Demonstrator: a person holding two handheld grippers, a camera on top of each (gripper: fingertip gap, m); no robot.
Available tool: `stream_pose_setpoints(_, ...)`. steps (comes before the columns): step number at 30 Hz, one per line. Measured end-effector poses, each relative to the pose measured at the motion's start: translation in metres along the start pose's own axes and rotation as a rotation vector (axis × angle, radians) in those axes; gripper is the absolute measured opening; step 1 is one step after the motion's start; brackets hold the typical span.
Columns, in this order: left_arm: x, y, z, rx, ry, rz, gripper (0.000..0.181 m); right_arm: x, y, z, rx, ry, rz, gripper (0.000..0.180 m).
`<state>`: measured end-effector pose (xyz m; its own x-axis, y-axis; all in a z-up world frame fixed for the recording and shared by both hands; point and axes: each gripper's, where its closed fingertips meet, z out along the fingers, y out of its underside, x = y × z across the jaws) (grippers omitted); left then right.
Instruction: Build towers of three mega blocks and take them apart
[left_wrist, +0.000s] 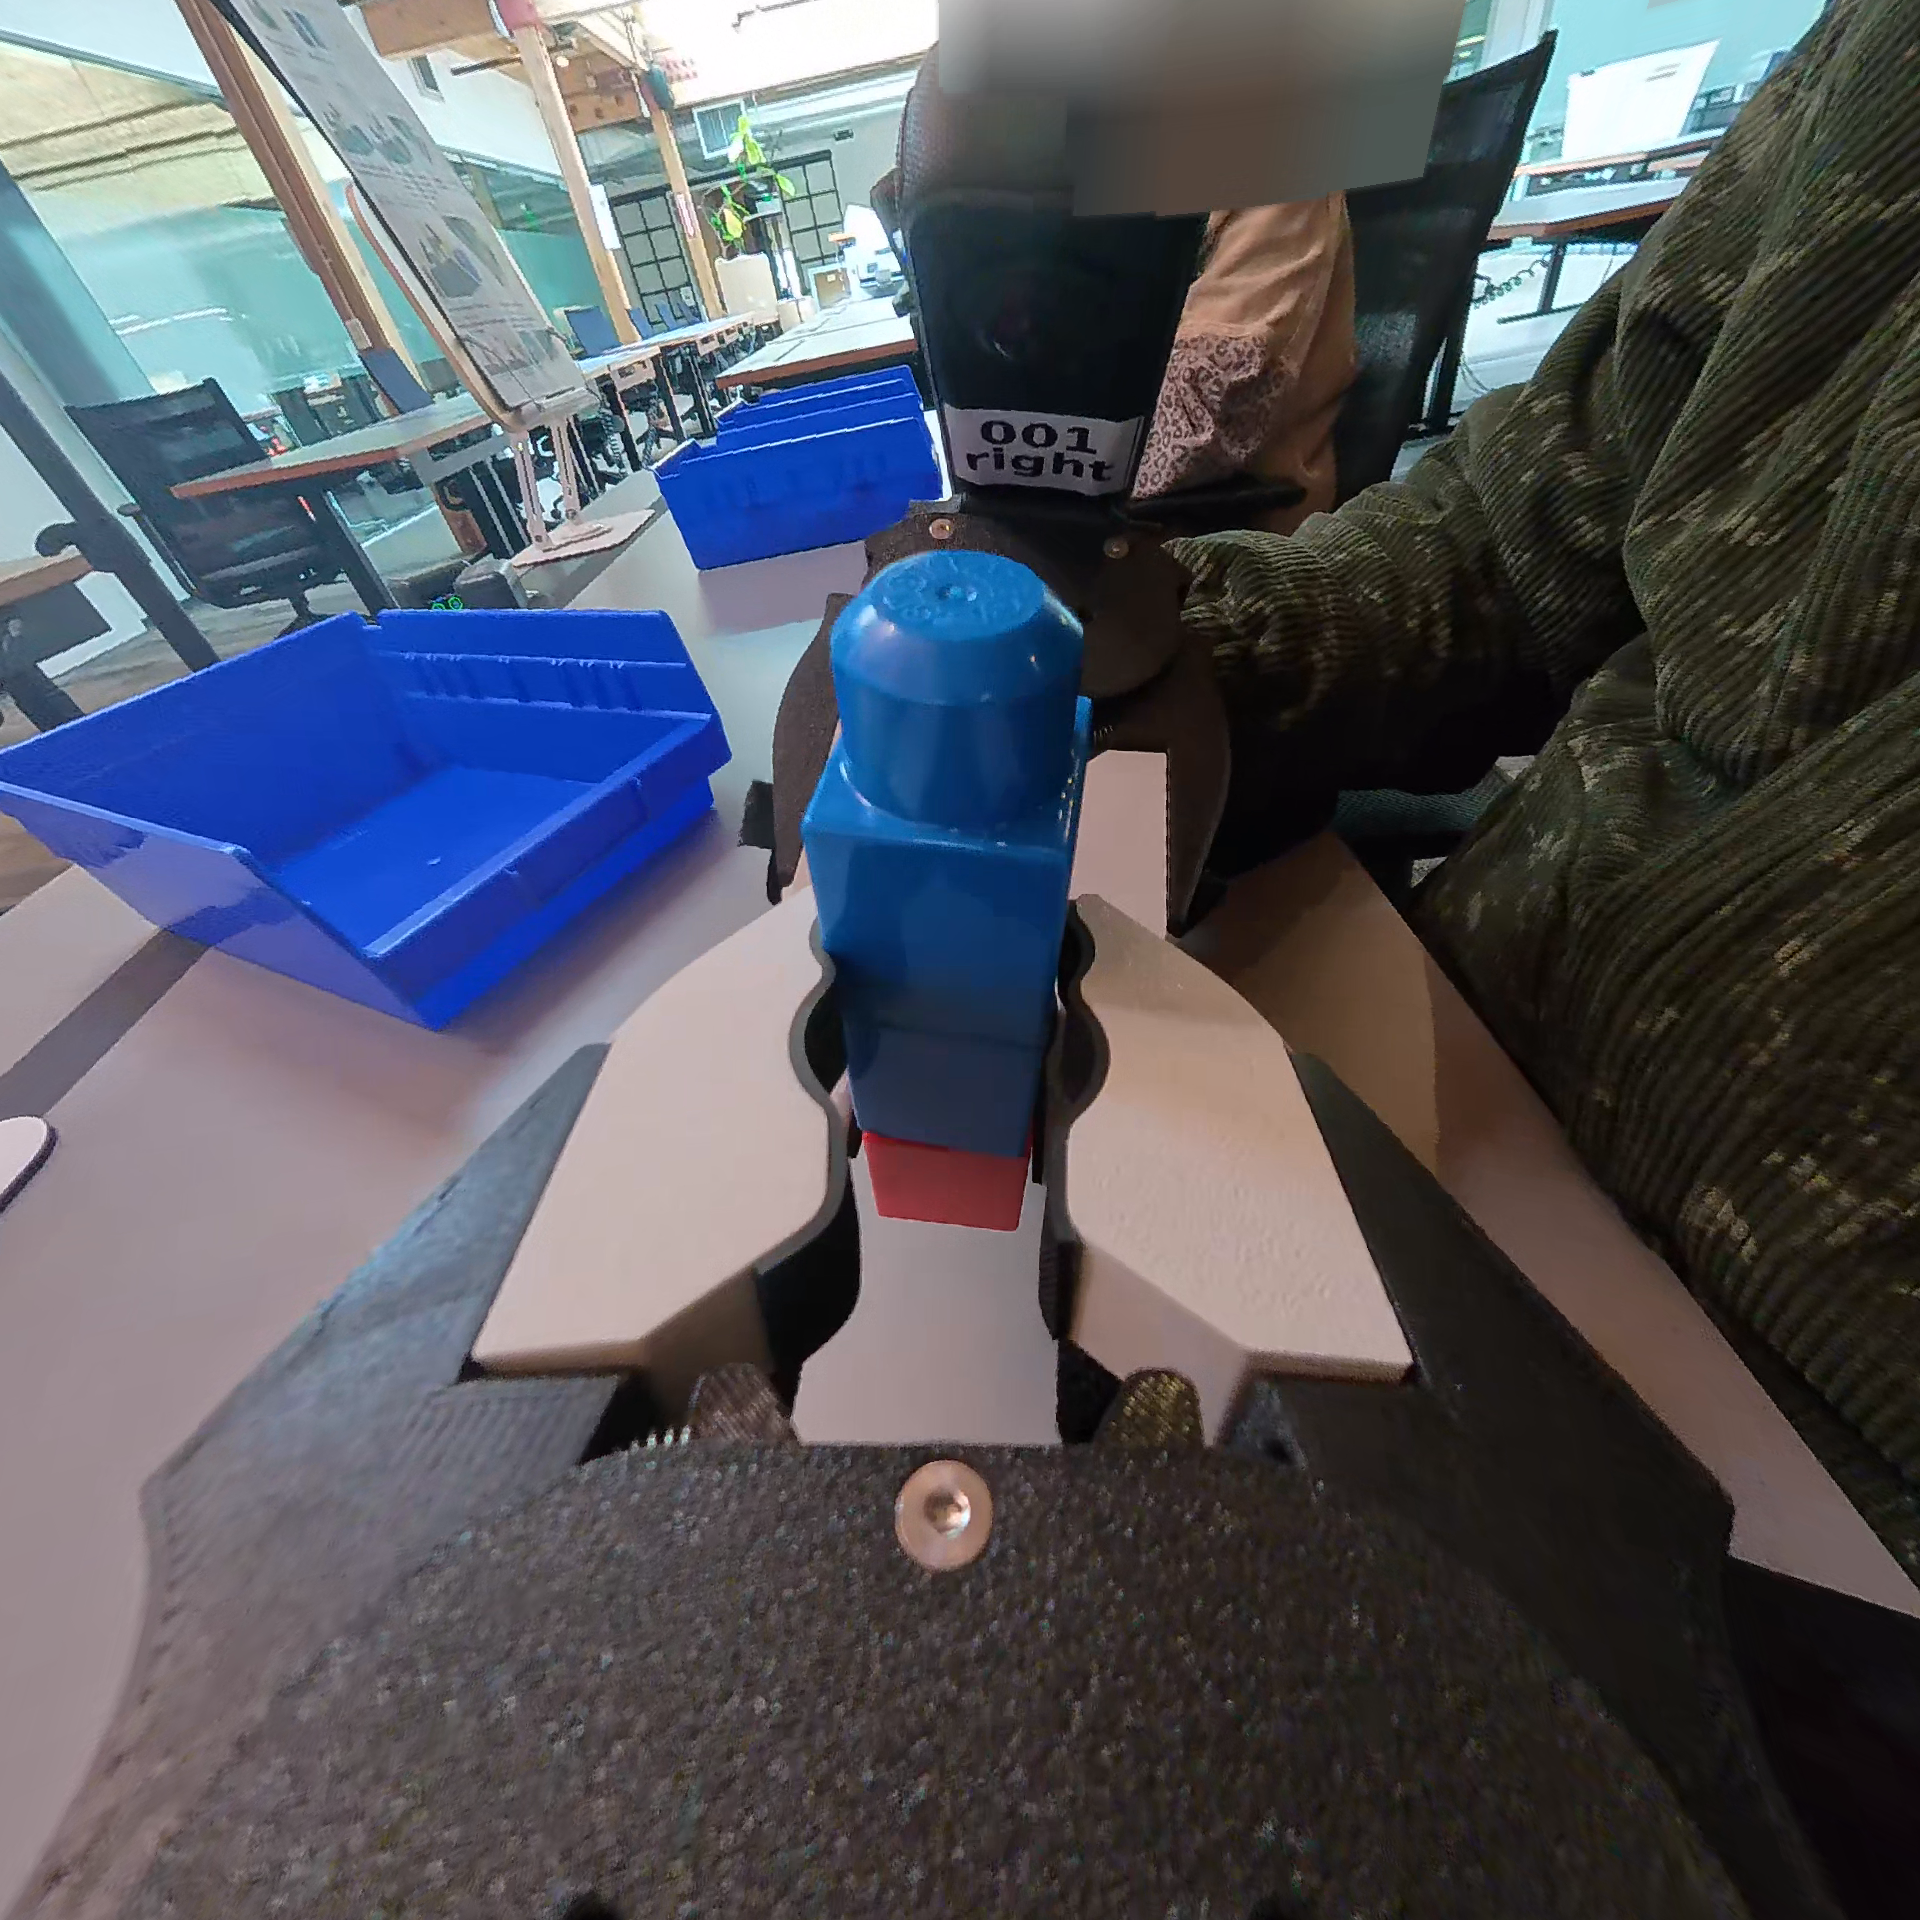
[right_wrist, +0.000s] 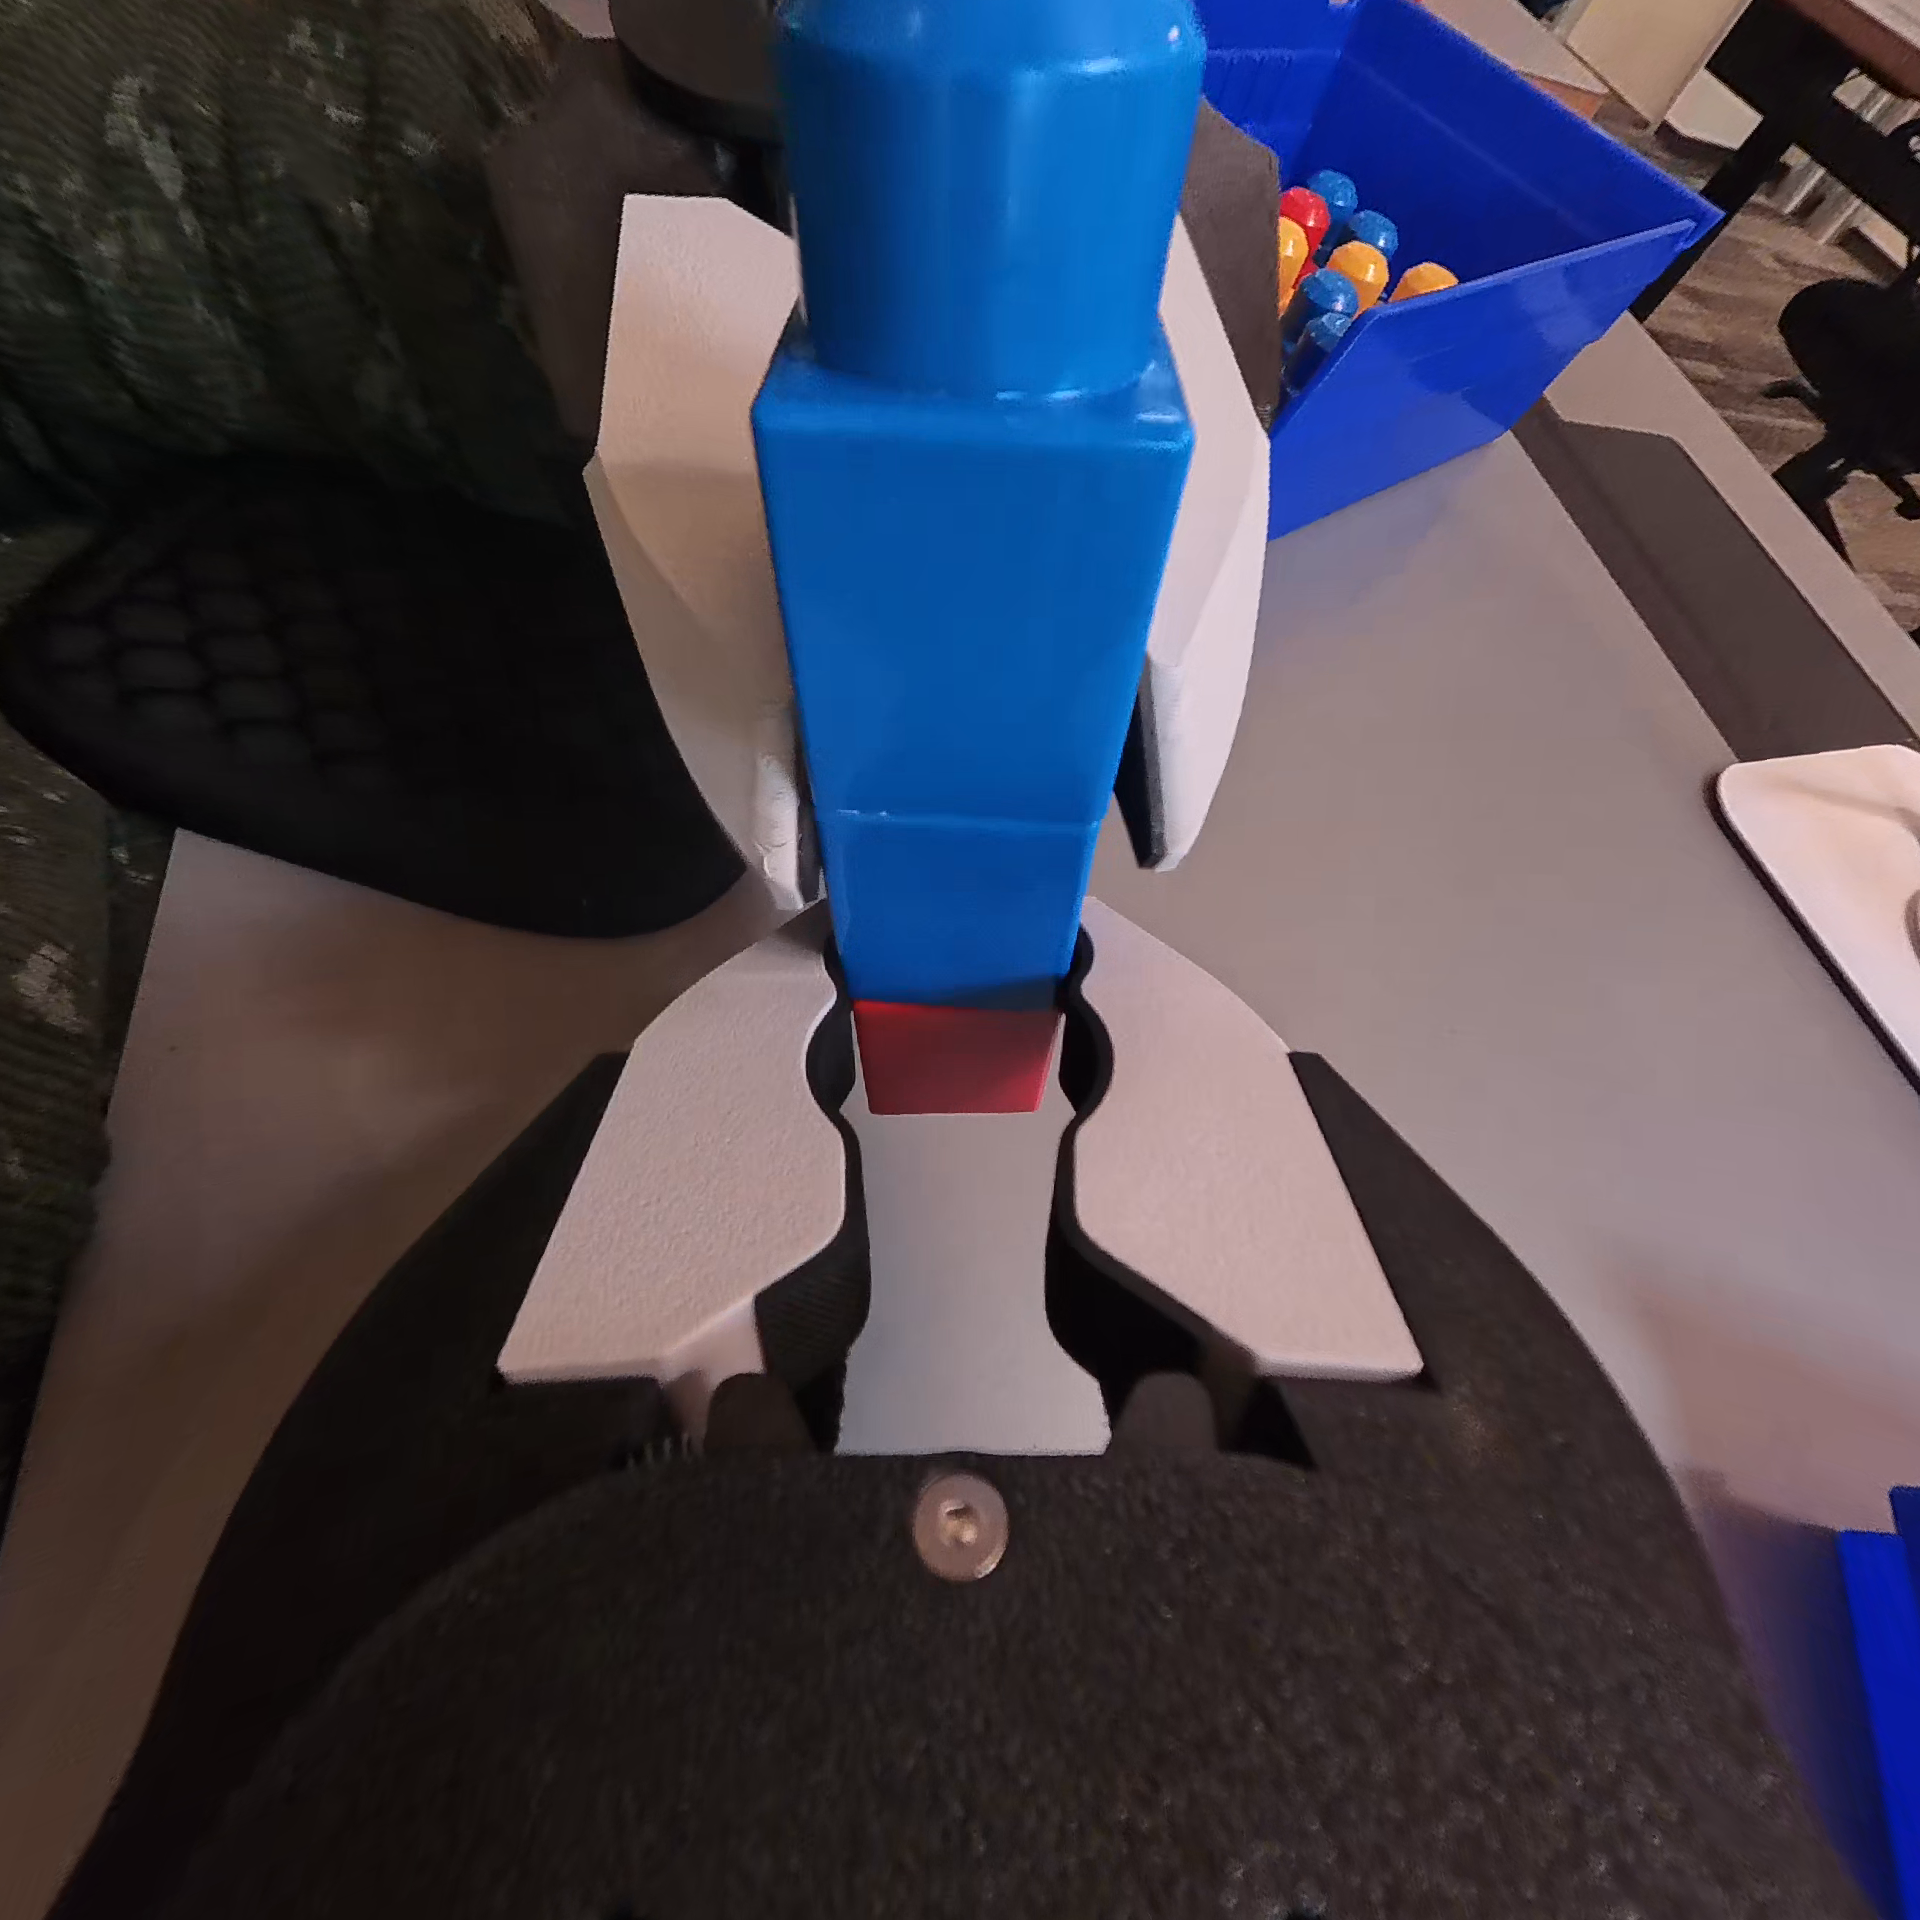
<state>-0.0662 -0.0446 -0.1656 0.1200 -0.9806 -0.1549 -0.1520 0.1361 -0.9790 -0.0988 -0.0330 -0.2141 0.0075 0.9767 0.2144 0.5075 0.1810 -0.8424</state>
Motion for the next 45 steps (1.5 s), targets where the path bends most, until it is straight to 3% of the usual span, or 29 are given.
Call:
stream_pose_setpoints(14, -0.008, 0.007, 0.001, -0.021, -0.026, -0.066, 0.038, 0.003, 0.005, 0.003, 0.007, -0.017, 0.039, 0.037)
stream_pose_setpoints(22, -0.020, 0.003, -0.004, 0.009, -0.039, -0.248, 0.038, 0.008, -0.004, -0.002, 0.096, -0.037, 0.111, 0.051)
stream_pose_setpoints(30, -0.025, -0.002, -0.005, 0.049, -0.052, -0.297, 0.037, 0.008, 0.002, 0.001, 0.066, -0.056, 0.152, 0.041)
stream_pose_setpoints(45, -0.031, -0.007, -0.004, 0.073, -0.111, -0.299, 0.037, 0.014, -0.002, -0.002, 0.079, -0.037, 0.211, 0.039)
